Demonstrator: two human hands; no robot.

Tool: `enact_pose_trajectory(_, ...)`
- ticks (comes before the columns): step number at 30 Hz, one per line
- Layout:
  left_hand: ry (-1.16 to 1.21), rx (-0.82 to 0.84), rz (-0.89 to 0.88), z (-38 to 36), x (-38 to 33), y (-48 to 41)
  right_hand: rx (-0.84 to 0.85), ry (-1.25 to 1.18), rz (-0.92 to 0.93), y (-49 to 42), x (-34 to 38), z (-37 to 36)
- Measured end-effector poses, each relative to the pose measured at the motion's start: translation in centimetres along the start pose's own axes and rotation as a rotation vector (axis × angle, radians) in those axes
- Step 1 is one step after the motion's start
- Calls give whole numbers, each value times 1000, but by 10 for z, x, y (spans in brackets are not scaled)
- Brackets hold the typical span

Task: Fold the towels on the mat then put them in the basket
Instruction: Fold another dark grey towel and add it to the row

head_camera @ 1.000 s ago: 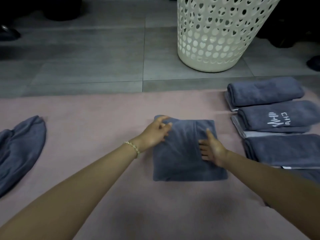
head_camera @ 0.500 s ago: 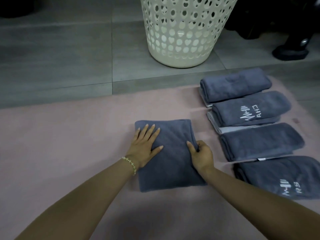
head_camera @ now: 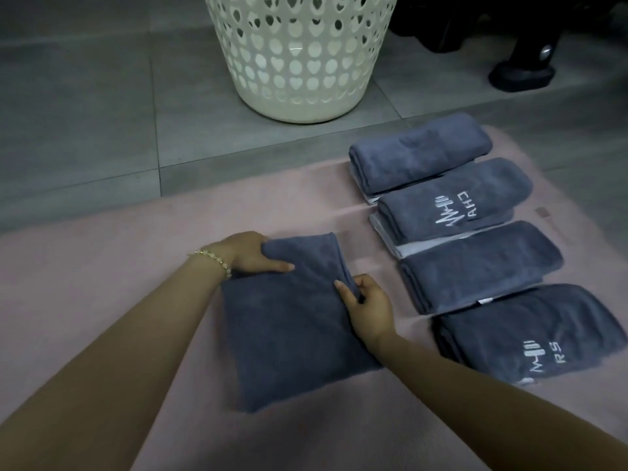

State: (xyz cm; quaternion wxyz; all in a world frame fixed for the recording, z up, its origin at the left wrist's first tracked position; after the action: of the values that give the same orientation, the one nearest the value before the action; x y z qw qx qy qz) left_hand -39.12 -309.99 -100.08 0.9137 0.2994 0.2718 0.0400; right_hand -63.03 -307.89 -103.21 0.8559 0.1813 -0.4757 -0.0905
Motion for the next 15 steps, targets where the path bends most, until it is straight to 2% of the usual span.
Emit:
enact_pose_trajectory(6,40,240,51,2,-17,38,100,-68,-30,-5,1,0)
enact_pose_trajectory(9,324,319,108,-7,-11,69,170,-26,-11,-4,10,-1)
enact_pose_trajectory(12,659,252,116,-3,0,110,107,-5,17,1,14,2)
enact_pose_trajectory(14,838,154,99,5,7,140,63,-21,-52,9,13,3)
enact_pose_trajectory(15,915,107,93,8,11,154,120,-38,-117,16,11,-5)
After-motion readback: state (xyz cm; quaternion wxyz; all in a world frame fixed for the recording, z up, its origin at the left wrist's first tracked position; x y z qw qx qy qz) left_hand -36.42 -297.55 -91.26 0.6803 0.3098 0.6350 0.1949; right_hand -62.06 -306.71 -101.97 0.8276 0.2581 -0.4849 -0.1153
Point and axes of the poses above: each hand's wrist, its own y-axis away from the middle knuckle, its own z-axis out of the back of the hand, x = y × z, the point moved 7 cm from there along -y, towards the middle knuckle, and after that the axes turned 6 degrees about -z, right-handed, at the moved point
